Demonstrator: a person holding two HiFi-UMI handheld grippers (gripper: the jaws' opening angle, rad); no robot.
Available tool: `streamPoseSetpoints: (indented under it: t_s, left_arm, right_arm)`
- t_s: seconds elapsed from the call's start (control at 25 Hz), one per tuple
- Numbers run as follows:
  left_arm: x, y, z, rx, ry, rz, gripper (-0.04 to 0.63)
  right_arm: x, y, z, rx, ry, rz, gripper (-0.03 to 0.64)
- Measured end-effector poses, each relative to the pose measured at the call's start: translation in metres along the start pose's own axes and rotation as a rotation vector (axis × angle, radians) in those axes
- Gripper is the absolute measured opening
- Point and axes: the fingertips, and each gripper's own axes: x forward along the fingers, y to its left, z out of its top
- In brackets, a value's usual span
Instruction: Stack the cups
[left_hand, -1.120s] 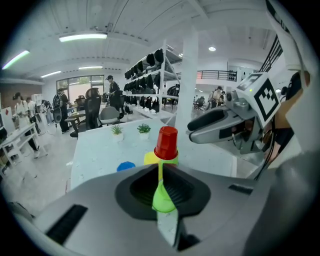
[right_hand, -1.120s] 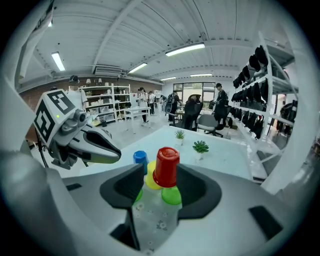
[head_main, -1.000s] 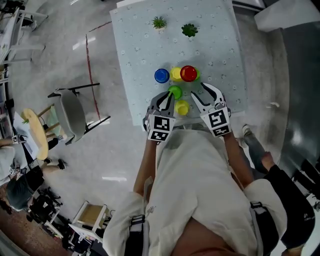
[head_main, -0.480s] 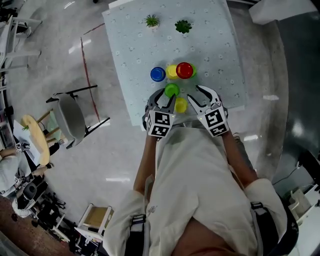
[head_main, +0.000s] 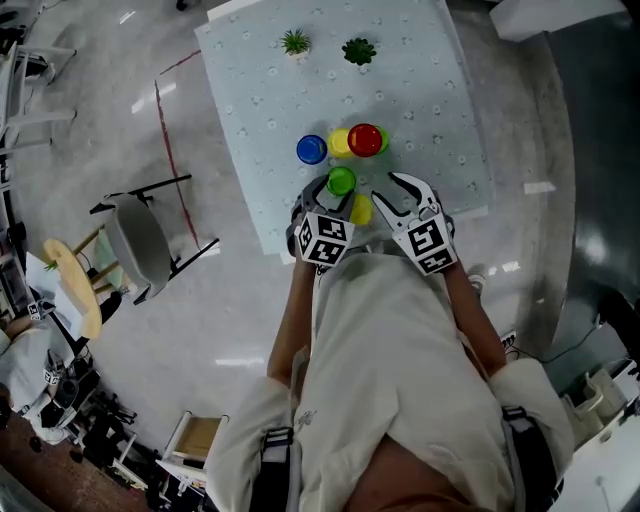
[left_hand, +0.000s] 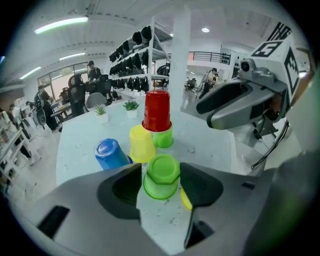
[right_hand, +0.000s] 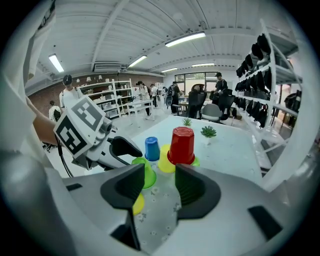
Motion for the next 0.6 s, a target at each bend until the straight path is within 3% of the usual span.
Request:
streamPoseSetpoints:
  t_s: [0.2,0.6]
  left_arm:
    - [0.004,-0.003,-0.001,0.026,0.018,-0.017,0.220]
    - [-0.012,0.003,0.016,0.033,-0.022,-0.002,0.215]
  right_arm:
    - [-0.002,-0.002,0.000,0.005,0.002,-0.010,0.189]
    - [-0.003,-0.004,0.003,0.011,-0.006,-0.018,0.186]
